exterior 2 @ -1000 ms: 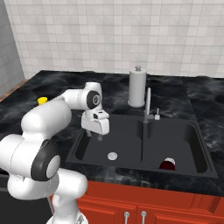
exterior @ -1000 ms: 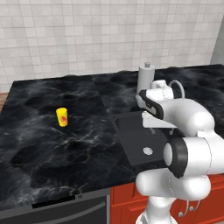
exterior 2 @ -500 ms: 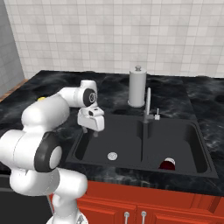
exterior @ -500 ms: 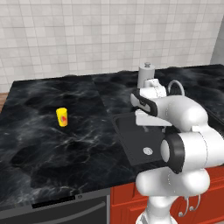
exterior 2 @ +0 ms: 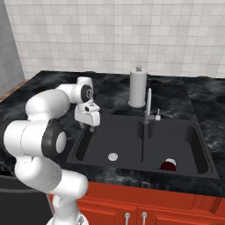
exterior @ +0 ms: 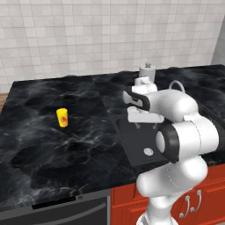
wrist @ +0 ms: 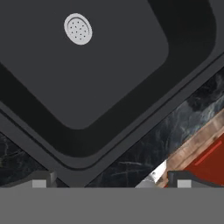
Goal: Move any existing items from the left basin to the right basin for drying. Then move the cup from the counter to the left basin of the sink for washing.
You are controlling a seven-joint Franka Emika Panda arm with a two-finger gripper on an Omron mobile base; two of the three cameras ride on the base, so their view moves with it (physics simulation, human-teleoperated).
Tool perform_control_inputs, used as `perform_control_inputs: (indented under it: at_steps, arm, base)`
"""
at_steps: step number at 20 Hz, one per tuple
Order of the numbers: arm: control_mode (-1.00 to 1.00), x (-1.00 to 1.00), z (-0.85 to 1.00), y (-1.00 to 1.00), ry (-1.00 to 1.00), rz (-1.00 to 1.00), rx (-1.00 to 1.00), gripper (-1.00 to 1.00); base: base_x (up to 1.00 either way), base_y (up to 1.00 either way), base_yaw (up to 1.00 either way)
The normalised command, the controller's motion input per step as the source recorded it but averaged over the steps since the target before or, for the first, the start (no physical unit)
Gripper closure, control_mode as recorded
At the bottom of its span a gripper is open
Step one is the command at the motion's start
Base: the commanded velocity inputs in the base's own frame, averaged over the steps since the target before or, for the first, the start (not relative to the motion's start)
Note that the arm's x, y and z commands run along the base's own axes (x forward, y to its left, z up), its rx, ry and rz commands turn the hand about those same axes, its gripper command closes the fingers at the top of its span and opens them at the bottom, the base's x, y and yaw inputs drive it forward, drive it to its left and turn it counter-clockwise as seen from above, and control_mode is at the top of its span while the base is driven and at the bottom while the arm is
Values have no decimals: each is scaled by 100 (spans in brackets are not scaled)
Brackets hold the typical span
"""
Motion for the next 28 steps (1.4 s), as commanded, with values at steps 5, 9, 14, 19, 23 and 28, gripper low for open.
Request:
perform_control_inputs:
  at_steps: [5,9,14,19,23,28]
  arm:
    - [-100,24,1,34,0,0,0,-100]
    - [-100,19,0,32,-3,0,0,-100]
    - [-100,27,0,30,-4,1,0,-100]
    - [-100,25,0,32,-8,6,0,-100]
    - [-100,20,0,31,-12,11,0,-100]
    - [-100,24,0,28,-12,14,0,-100]
  base:
    - [0,0,0]
    - [0,0,0]
    - [0,0,0]
    - [0,0,0]
    - [0,0,0]
    - [0,0,0]
